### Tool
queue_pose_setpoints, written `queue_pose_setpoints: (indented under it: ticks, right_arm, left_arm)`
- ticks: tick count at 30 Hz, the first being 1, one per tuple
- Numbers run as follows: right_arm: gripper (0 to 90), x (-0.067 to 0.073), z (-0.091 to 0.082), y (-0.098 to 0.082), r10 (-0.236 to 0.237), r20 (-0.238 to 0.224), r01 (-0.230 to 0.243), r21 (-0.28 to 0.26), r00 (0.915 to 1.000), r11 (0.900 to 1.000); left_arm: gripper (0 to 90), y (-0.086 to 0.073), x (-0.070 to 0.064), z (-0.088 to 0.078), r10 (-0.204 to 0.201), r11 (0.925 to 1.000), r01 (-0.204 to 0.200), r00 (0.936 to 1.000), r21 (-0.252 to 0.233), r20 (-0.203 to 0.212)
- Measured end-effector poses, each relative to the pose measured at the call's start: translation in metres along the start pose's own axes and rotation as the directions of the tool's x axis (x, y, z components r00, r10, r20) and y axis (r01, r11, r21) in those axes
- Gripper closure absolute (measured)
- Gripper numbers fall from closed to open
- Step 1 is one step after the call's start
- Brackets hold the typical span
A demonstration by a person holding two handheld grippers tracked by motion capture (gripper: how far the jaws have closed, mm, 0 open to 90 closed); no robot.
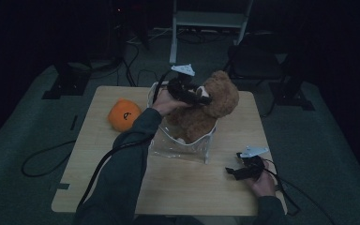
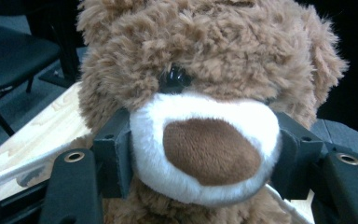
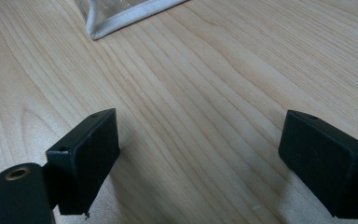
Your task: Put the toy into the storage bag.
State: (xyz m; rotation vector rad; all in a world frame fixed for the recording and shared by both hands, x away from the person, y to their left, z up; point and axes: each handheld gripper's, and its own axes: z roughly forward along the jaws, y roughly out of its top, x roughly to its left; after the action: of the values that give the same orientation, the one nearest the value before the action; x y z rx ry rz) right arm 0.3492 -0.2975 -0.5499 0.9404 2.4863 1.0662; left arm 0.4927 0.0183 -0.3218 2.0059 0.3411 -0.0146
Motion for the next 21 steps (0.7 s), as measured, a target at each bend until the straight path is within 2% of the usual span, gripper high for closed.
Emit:
queue_pose_setpoints:
  ticks: [4, 13, 21]
  right_arm:
    - [11.4, 0.0000, 0.0000, 0.0000, 0.000, 0.000, 0.000, 0.000, 1.0000, 1.000]
    - [11.5, 0.0000, 0.0000, 0.0000, 0.000, 0.000, 0.000, 0.000, 1.0000, 1.000]
    - [11.4, 0.0000, 0.0000, 0.0000, 0.000, 0.000, 0.000, 0.000, 1.0000, 1.000]
  left_arm:
    - [33.5, -0.0002, -0.0002, 0.0012, -0.004, 0.9998, 0.004, 1.0000, 0.021, 0.006]
    - [32.5, -0.0009, -0.0007, -0.0004, -0.003, 0.9999, 0.003, 0.9999, 0.014, -0.012]
    - [30.1, -0.0012, 0.0001, 0.0014, -0.021, 0.9995, 0.021, 0.9998, 0.023, -0.004]
